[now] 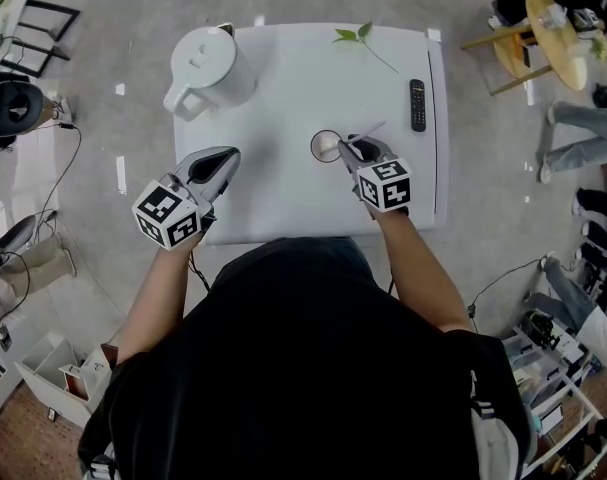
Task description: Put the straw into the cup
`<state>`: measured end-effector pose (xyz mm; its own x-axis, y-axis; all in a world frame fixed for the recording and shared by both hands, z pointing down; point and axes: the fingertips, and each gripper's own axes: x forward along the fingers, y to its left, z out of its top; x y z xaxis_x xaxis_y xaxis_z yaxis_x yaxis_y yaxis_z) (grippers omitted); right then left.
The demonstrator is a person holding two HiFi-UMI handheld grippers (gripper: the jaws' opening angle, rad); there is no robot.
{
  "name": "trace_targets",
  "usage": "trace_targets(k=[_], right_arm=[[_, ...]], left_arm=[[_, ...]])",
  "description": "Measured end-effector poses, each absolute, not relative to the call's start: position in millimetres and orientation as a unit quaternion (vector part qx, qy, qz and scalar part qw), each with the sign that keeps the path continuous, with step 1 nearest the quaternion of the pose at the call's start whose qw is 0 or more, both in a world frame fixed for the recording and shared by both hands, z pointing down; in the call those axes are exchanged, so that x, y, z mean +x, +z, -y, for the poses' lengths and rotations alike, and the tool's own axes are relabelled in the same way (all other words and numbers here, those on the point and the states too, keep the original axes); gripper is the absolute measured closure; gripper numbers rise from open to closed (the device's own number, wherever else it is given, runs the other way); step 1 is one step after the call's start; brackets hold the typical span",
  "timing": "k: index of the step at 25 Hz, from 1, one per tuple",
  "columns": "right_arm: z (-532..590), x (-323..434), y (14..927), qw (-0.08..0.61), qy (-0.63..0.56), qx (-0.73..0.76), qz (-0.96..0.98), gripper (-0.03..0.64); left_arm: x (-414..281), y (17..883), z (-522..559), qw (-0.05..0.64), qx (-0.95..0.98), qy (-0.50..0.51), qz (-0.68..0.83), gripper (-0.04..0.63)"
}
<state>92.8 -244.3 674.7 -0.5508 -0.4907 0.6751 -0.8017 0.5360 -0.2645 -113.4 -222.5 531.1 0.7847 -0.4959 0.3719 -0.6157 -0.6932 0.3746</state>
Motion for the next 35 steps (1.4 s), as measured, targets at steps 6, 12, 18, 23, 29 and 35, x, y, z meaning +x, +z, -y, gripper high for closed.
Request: trace_targets(k=[6, 12, 18, 23, 29, 35], right_arm=[[242.0, 97.6, 681.4, 0.278, 0.289, 0.395, 0.826, 0.468], [238.3, 104.0, 687.4, 0.283, 0.294, 0.406, 0.818, 0.456], [232.0, 109.3, 689.3, 0.288, 0.294, 0.410, 0.814, 0.456], [225.4, 112.3, 685.2, 0.290, 0.291, 0.412, 0.813, 0.457], [217.1, 116.7, 676.8, 0.292, 0.283, 0.417, 0.813, 0.462], [206.2, 122.2, 663.4, 0.286, 0.277, 0.427, 0.812, 0.462]], left_arm=[[-113.8, 530.5, 220.2, 0.246, 0.913, 0.120, 0.304, 0.595], [-117.6, 527.7, 218.0, 0.246, 0.913, 0.116, 0.305, 0.595], [-119.8, 524.0, 215.2, 0.242, 0.914, 0.114, 0.304, 0.595], [-118.4, 519.2, 211.8, 0.237, 0.917, 0.112, 0.301, 0.595], [-116.5, 510.8, 208.3, 0.226, 0.922, 0.109, 0.294, 0.595], [-115.2, 500.5, 199.8, 0.215, 0.927, 0.107, 0.288, 0.595]])
